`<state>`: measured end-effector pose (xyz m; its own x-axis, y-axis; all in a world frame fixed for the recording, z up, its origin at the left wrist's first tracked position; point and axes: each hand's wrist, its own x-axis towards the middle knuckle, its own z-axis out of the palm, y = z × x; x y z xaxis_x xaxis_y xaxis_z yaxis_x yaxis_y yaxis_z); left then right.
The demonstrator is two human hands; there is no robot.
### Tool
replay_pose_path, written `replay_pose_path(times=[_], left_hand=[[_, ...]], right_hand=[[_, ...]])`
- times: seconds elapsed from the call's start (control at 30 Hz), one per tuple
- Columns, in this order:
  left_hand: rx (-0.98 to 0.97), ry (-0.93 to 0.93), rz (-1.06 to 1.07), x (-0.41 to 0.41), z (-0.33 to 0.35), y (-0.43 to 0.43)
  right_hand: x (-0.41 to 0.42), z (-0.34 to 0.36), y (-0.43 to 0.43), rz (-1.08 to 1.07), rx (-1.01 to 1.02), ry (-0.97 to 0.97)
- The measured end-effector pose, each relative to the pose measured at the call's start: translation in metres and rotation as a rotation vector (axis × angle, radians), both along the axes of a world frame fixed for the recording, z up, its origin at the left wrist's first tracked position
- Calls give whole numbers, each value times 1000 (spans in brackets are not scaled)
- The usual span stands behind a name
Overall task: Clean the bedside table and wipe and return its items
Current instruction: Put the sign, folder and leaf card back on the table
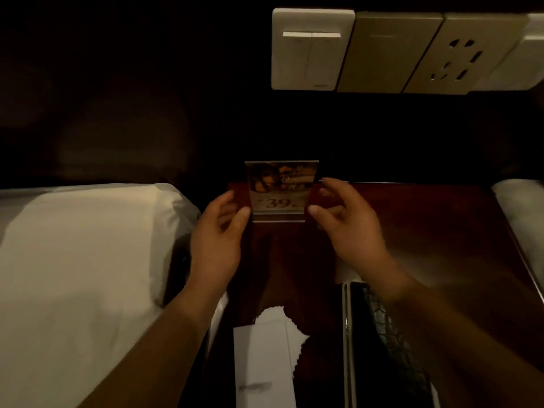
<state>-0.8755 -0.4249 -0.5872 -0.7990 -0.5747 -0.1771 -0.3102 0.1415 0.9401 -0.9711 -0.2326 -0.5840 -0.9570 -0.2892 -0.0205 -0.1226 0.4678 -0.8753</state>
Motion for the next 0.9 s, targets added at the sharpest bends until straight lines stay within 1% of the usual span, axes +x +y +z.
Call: replay_pose_path(times=[0.03, 0.07, 0.13, 0.2, 0.23, 0.3, 0.37, 0.47, 0.5, 0.53, 0.6, 0.63, 0.7, 0.73, 0.77, 0.87, 0.9], left_hand=[[-12, -51, 28, 21, -1, 5], [-34, -107, 43, 42, 0, 10], [-66, -211, 48, 78, 2, 28], [-111, -260, -11, 100, 7, 53], [-131, -262, -61, 106, 11, 69], [-118, -248, -148, 112, 16, 106], [-2, -279, -186, 111, 19, 142], [298, -414, -111, 100, 21, 181], [341, -427, -79, 96, 22, 189], [340, -428, -61, 93, 24, 194], [339, -424, -24, 88, 24, 199], [367, -433, -7, 86, 23, 198], [475, -464, -9, 83, 24, 196], [535, -478, -33, 82, 26, 195], [576, -484, -75, 83, 29, 195], [604, -400, -131, 90, 40, 202], [584, -363, -120, 94, 43, 207]], right_hand=[[8, 5, 20, -69, -29, -23], [19, 10, 43, -141, -17, -29], [49, 16, 91, -264, 144, 1], [86, 20, 128, -368, 303, 0], [106, 19, 139, -381, 374, -29], [141, 15, 149, -324, 531, -75], [167, 14, 144, -254, 616, -160], [187, 13, 126, -167, 729, -331], [190, 14, 121, -153, 765, -336], [192, 13, 116, -162, 760, -297], [193, 10, 112, -211, 687, -217], [192, 11, 112, -218, 665, -221], [188, 11, 118, -186, 631, -303], [186, 11, 124, -180, 572, -353], [183, 13, 130, -175, 475, -406], [175, 22, 145, -174, -18, -543], [175, 24, 148, -161, -137, -588]])
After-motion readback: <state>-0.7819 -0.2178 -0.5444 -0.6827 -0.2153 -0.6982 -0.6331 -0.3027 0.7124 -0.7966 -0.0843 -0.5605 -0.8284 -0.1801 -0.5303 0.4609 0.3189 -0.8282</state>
